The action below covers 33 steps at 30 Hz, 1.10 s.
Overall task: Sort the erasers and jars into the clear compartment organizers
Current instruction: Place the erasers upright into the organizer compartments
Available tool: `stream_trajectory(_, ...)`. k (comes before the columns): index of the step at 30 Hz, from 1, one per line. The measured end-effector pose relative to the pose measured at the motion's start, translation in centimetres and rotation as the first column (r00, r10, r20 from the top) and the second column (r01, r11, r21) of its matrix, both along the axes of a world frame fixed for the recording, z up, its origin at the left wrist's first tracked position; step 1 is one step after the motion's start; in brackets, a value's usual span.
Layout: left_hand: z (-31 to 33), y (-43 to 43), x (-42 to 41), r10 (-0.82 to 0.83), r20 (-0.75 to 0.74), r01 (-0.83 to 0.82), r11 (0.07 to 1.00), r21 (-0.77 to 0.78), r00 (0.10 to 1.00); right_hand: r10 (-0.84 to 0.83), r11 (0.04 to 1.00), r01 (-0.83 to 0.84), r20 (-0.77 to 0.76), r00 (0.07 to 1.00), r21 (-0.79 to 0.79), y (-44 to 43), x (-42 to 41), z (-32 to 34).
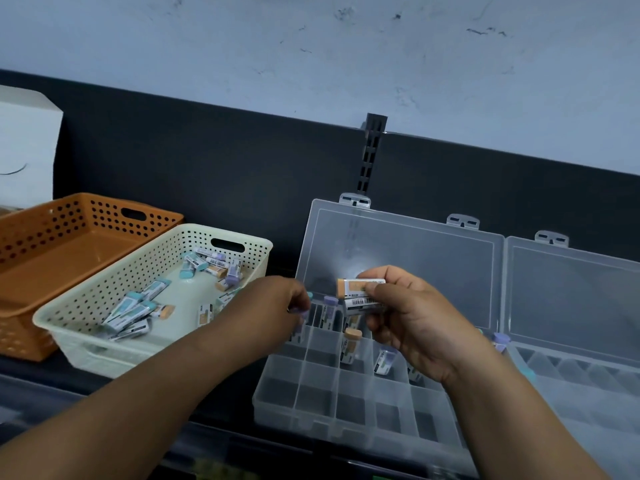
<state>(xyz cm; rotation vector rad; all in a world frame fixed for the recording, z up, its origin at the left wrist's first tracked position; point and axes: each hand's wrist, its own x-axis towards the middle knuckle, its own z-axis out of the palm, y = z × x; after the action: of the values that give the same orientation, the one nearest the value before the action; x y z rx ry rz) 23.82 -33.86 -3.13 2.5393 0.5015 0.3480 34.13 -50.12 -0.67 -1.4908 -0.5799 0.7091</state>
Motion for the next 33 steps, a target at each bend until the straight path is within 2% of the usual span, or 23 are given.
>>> stream_trajectory(5, -1.4, 0.0, 0.7, -0.004, -0.043, 0.011, 0.990, 0.140, 0.999, 0.002, 1.000, -0.002, -0.018, 1.000, 0.000, -0.4, -0.3, -0.5)
stream_trajectory(13, -1.0, 0.3, 0.7, 0.016, 0.000, -0.016, 0.986, 0.165, 1.000, 0.020, 1.000, -0.021, -0.023, 1.000, -0.008, -0.7, -0.3, -0.9)
stream_trajectory(15, -0.1, 0.1, 0.5, 0.026, 0.054, -0.030, 0.997, 0.076, 0.998, 0.022, 1.000, -0.022, -0.020, 1.000, -0.004, -0.6, -0.3, -0.9)
stream_trajectory(17, 1.2, -0.4, 0.1, 0.018, 0.119, 0.000, 0.989, -0.146, 0.993, 0.022, 1.000, -0.022, -0.016, 1.000, 0.000, -0.5, -0.3, -0.8)
stream_trajectory(20, 2.8, -1.8, -0.5, 0.004, 0.171, 0.078, 0.880, -0.468, 0.985, 0.020, 1.000, -0.020, -0.004, 1.000, 0.013, -0.3, -0.3, -0.8)
stream_trajectory(22, 3.3, -2.7, -0.6, -0.006, 0.172, 0.104, 0.817, -0.567, 0.985, 0.025, 0.999, -0.025, -0.002, 1.000, 0.029, -0.3, -0.4, -0.7)
stream_trajectory(25, 3.4, -3.2, -0.3, 0.002, 0.191, 0.113, 0.799, -0.591, 0.982, 0.036, 0.998, -0.036, -0.013, 0.999, 0.050, -0.3, -0.3, -0.6)
stream_trajectory(30, 4.0, -2.3, -0.2, 0.096, 0.260, 0.067, 0.829, -0.556, 0.961, -0.020, 0.996, 0.026, -0.066, 0.998, 0.086, -0.7, 0.2, -0.5)
stream_trajectory(33, 4.6, -1.5, -0.2, 0.094, 0.283, 0.032, 0.911, -0.411, 0.954, -0.100, 0.990, 0.107, -0.085, 0.991, 0.091, -1.2, 0.7, -0.4)
